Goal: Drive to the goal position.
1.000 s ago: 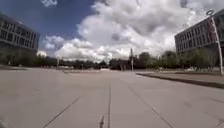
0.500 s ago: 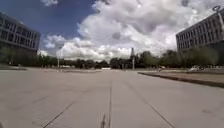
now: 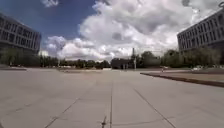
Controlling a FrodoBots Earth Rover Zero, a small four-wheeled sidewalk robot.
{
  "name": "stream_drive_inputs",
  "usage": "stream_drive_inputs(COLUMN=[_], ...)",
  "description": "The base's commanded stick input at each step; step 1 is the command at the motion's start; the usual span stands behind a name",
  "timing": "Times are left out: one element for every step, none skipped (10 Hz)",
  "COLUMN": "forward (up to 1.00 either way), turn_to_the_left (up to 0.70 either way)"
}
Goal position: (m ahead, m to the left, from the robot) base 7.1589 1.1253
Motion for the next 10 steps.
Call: stream_drive_inputs(forward=[1.00, 1.00, 1.00, 1.00, 1.00, 1.00, 1.00, 1.00, 1.00, 1.00], turn_to_the_left=[0.00, 0.00, 0.00, 0.00, 0.00, 0.00, 0.00, 0.00, 0.00, 0.00])
